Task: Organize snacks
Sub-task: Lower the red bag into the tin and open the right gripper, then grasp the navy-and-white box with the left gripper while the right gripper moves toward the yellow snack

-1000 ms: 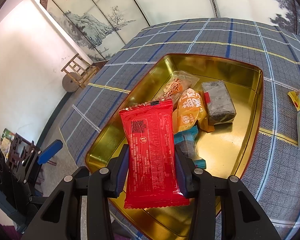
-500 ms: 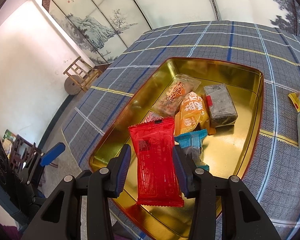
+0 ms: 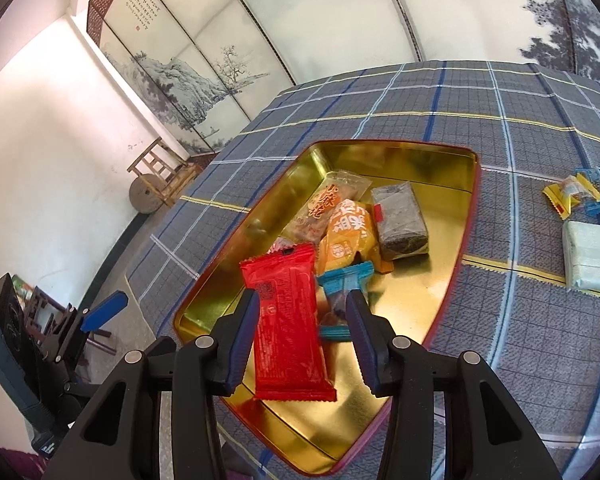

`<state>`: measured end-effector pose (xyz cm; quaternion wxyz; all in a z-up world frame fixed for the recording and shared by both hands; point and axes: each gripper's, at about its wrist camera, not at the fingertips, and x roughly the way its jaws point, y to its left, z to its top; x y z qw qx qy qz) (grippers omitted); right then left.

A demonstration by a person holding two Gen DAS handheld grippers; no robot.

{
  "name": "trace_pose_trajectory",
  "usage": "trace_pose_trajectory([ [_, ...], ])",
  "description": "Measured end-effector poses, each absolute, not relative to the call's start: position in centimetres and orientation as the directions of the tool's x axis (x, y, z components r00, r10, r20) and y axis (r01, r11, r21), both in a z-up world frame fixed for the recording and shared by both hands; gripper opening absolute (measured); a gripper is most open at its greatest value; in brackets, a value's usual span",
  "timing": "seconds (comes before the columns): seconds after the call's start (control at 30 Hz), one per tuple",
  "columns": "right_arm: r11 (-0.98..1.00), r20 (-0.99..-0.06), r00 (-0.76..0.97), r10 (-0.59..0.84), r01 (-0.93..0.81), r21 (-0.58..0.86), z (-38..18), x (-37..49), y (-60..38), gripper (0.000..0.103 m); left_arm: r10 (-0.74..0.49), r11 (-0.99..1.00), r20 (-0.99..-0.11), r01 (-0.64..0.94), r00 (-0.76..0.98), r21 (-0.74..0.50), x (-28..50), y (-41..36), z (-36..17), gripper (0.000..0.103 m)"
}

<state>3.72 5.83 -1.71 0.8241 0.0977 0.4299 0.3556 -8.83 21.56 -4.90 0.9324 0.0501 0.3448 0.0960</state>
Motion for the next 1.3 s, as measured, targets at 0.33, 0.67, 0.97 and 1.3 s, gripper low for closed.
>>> trace_pose_trajectory([
  [0.33,0.744,-0.563,0.489,0.667,-0.472,0.472,-0.7,2.7,-0.9,0.054,0.223,0.973,-0.623,-0.131,0.75,0.191,-8.8,20.2,-4.2,0.09],
  [0.67,0.912,-0.641,0.65,0.408,-0.253,0.324,-2.7,2.9,-12.4,0.056,0.171,0.97,-0.599,-0.028,0.782,0.24,-8.2,16.5,-1.8,0.09],
  [0.97,0.992,-0.708,0.695,0.126,-0.076,0.101,-5.4,4.2,-22.0,0.056,-0.207,0.963,-0.733,0.267,0.648,-0.036,-2.2,8.3,1.6,0.09],
  [1.3,0.967,-0.681,0.695,0.23,-0.083,0.241,-6.3,5.2,-26.8,0.064,-0.382,0.721,-0.783,0.688,0.49,0.08,5.5,-3.9,0.1,0.09],
])
